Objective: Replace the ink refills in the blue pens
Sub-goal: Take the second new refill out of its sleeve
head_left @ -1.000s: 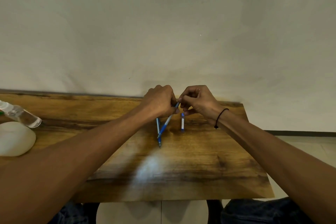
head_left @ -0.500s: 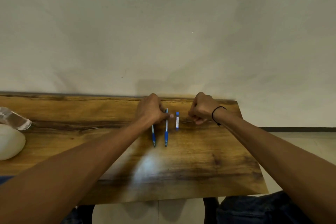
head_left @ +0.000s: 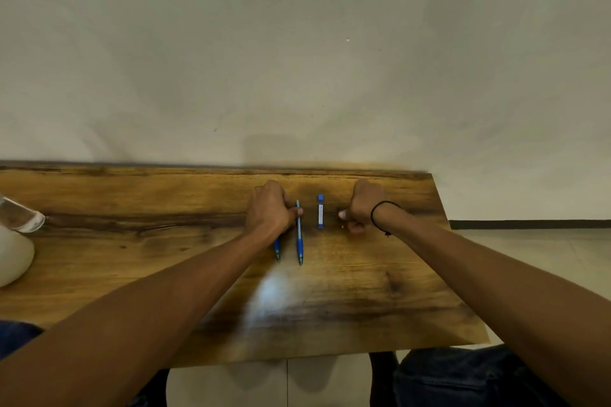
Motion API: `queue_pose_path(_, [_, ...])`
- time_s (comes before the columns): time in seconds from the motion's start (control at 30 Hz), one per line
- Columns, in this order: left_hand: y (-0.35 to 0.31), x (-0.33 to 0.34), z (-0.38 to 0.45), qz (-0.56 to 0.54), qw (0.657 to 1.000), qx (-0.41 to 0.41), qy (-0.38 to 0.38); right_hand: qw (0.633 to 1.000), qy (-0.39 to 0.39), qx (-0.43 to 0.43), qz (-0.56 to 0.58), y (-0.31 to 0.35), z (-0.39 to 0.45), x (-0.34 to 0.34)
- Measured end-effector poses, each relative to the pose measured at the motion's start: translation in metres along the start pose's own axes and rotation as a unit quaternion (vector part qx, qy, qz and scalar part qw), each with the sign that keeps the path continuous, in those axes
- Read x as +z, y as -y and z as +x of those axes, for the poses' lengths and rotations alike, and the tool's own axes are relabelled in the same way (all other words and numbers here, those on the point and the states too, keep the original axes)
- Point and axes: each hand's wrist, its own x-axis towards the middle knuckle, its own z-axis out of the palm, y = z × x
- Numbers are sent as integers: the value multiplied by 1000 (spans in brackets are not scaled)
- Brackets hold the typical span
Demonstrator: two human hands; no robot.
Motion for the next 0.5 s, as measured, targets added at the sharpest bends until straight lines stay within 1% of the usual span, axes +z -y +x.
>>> queue_pose_path(0.07, [1,0,0,-5,1000,-1,1,999,-18,-12,27,2,4,-6])
queue_pose_path(0.13, [1,-3,-2,-4,1000,0,2,998,-37,-46,-10,9,7,-8])
queue_pose_path(0.27, [0,-8,-4,24,1000,8,-6,985,-101,-100,-98,26,8,4])
queue_pose_path(0.4, [-5,-18,-4,67,997,25,-28,975,-108,-128,-146,36,9,21])
queue_pose_path(0.5, [-9,-26,-3,81,995,37,-37,969,-120,-130,-172,40,9,30])
